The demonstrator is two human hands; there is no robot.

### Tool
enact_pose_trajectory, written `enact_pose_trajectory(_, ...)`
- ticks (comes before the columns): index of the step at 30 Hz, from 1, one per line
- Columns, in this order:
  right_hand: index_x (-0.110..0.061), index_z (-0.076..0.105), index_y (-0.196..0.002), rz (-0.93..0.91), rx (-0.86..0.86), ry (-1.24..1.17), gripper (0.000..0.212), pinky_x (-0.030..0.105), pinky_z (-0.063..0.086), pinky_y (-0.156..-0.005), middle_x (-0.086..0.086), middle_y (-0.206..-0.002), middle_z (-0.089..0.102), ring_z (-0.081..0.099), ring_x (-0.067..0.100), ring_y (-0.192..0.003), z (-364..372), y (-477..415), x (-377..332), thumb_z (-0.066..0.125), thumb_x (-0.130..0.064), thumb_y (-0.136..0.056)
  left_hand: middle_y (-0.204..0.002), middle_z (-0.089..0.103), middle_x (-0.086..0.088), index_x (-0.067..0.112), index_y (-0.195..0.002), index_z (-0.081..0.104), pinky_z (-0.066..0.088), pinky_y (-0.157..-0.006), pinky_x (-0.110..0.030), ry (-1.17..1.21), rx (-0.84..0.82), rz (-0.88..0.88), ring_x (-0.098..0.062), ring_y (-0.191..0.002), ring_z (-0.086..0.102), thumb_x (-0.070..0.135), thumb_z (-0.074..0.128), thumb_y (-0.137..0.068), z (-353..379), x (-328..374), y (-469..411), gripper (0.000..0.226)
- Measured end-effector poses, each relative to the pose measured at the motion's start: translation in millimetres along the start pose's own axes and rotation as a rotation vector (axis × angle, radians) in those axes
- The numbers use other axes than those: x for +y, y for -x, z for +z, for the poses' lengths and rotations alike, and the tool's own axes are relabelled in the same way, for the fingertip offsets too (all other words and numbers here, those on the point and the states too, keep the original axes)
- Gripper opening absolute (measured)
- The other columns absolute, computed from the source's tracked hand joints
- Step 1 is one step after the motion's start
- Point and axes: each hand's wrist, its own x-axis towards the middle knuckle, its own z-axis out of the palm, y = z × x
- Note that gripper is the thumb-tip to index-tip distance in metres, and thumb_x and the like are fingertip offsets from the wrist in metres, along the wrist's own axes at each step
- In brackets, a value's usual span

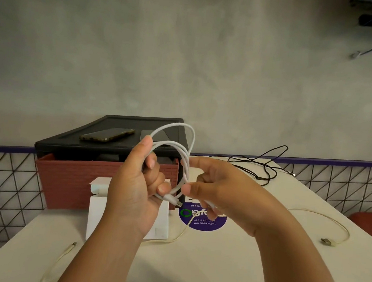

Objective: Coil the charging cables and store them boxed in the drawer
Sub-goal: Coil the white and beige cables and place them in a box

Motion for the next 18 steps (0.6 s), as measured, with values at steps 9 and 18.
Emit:
enact_pose_trajectory(9, -0.024, 0.069, -0.102, -0.096, -0.073, -0.159, 0.035, 0.017, 0.032, -0.036, -0.003, -0.047, 0.042, 0.035, 0.01, -0.04, -37.8, 27.8, -6.3, 0.07, -0.004, -0.073, -0.038, 0.017, 0.007, 0.019, -0.054, 0.035, 0.024, -0.033, -0.014, 0.065, 0.109, 0.016, -0.007, -0.032, 0.015, 0.036, 0.05, -0.092, -13.4, 9.6, -10.9, 0.044)
enact_pose_trajectory(18, -0.024, 0.074, -0.066, -0.006, 0.315, 0.15, 0.038, 0.018, 0.035, -0.041, -0.008, -0.053, 0.055, 0.038, 0.009, -0.04, -49.7, 24.8, 3.8, 0.055, 0.001, -0.086, -0.04, 0.019, 0.008, 0.02, -0.051, 0.041, 0.03, -0.038, -0.015, 0.149, -0.046, 0.017, -0.007, -0.034, 0.017, 0.049, 0.042, -0.089, -12.8, 14.5, -8.8, 0.047)
